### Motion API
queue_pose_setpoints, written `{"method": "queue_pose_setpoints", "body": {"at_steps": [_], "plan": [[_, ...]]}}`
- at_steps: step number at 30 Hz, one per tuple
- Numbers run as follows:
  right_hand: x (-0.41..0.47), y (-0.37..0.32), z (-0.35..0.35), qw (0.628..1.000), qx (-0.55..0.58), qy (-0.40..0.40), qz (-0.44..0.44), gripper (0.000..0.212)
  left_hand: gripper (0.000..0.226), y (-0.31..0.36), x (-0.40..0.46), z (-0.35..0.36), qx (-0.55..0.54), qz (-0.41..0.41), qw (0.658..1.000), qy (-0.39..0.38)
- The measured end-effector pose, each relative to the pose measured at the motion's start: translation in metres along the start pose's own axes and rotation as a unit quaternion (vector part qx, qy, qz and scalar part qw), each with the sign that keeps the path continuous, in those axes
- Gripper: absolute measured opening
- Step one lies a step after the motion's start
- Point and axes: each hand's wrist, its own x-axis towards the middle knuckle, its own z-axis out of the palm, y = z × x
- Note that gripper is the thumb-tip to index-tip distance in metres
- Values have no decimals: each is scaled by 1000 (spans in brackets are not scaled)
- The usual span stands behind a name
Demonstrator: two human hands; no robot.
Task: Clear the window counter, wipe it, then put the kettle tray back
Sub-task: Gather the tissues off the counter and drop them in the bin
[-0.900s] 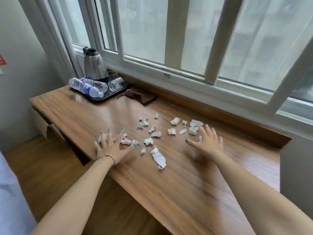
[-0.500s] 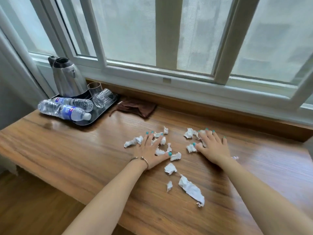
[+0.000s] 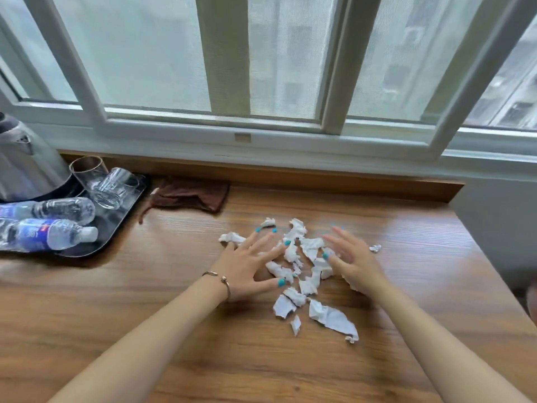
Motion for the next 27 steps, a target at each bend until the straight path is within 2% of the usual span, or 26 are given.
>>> {"method": "queue_pose_setpoints", "body": {"at_steps": [3,5,6,8,10,12,14,16,18,20,22,25,27], "plan": [[13,16,-20,986,-122,37,105,51,71,-5,-14,-5,27,1,1000,6],[13,25,-25,956,-202,3,213,54,70,-7,-25,-2,52,6,999,11],[10,25,-21,944,-232,-18,234,56,70,-8,-31,0,60,11,998,20],[3,12,-5,939,-264,-57,211,57,70,-12,-42,2,78,29,995,57],[-3,-10,13,952,-241,-94,162,54,68,-16,-50,3,102,61,989,89],[-12,-27,24,969,-178,-123,123,53,64,-21,-57,5,132,145,974,112],[-21,-34,24,986,-79,-98,109,58,61,-27,-64,5,156,229,952,132],[-26,-34,14,993,-17,-41,105,63,57,-36,-68,0,163,253,942,147],[-28,-28,7,993,-28,-13,117,60,57,-47,-64,-2,130,171,965,146],[-34,-26,7,986,-86,-22,138,58,66,-51,-53,-3,44,28,991,122],[-39,-27,16,980,-125,-30,154,59,76,-49,-33,10,-9,-72,995,75],[-41,-47,34,972,-160,-37,169,53,80,-23,-1,20,-44,-95,994,14],[-45,-62,51,966,-207,-66,143,67,69,3,13,25,-60,-50,997,7]]}}
